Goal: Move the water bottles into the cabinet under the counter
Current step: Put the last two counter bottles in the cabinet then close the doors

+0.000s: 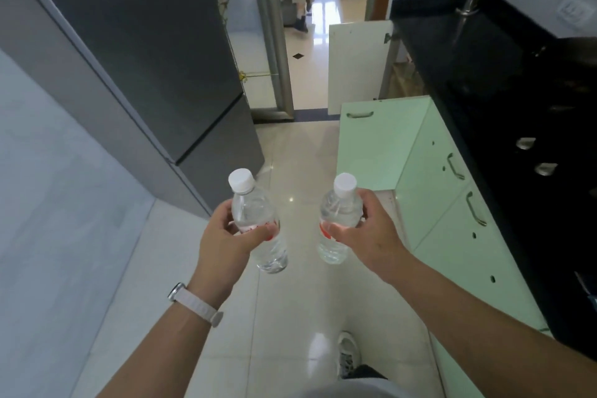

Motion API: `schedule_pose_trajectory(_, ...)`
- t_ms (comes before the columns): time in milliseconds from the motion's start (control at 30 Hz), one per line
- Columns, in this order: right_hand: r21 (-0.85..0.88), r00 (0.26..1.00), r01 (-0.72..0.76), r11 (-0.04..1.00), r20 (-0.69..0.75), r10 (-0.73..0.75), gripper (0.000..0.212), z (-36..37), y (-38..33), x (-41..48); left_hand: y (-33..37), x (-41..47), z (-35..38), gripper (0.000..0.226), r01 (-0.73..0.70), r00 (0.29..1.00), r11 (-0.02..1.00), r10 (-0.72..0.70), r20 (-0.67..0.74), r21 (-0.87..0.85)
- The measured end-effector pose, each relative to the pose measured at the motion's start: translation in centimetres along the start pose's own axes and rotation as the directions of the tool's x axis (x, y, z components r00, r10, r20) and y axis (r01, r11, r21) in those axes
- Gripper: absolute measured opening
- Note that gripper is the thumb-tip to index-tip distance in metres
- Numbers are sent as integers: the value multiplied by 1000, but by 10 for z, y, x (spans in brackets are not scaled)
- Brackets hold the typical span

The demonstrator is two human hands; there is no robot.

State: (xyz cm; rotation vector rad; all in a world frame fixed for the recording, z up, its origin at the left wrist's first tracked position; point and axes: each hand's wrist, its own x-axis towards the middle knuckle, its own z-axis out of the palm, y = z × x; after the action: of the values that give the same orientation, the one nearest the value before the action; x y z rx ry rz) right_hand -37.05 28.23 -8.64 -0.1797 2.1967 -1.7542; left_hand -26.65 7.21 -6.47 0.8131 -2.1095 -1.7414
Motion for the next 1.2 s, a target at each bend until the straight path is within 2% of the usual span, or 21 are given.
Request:
schedule_pose_trajectory(233, 6, 1000, 12, 1000, 16, -12, 55, -8, -13, 95, 20, 69, 28, 60, -13, 999, 1000, 13, -36, -4)
schedule_pose_trajectory(467, -37, 999, 29, 999, 36, -28, 51, 21, -32, 167, 27, 149, 19, 59, -2, 998, 1000, 0, -62, -20)
schedule_pose_trajectory(667, -89, 999, 38, 995, 26, -36, 51, 67, -50, 237, 20, 251, -4, 56, -25, 1000, 997, 25, 1, -66)
schedule_pose_trajectory(800, -146, 1000, -7, 989, -24, 4, 53, 103, -74, 288, 16, 333, -22, 53, -3, 997, 997, 8, 71, -73)
schedule_pose_trajectory(933, -191, 995, -50, 980, -94, 32, 60, 139, -99, 341, 25, 410, -47, 50, -50, 987, 997, 57, 151, -55)
schedule_pose_trajectory(1200, -147, 981, -58, 987, -189, 30, 57, 182, -131, 414, 44, 517, -61, 48, -99, 964, 994, 107, 245, -45)
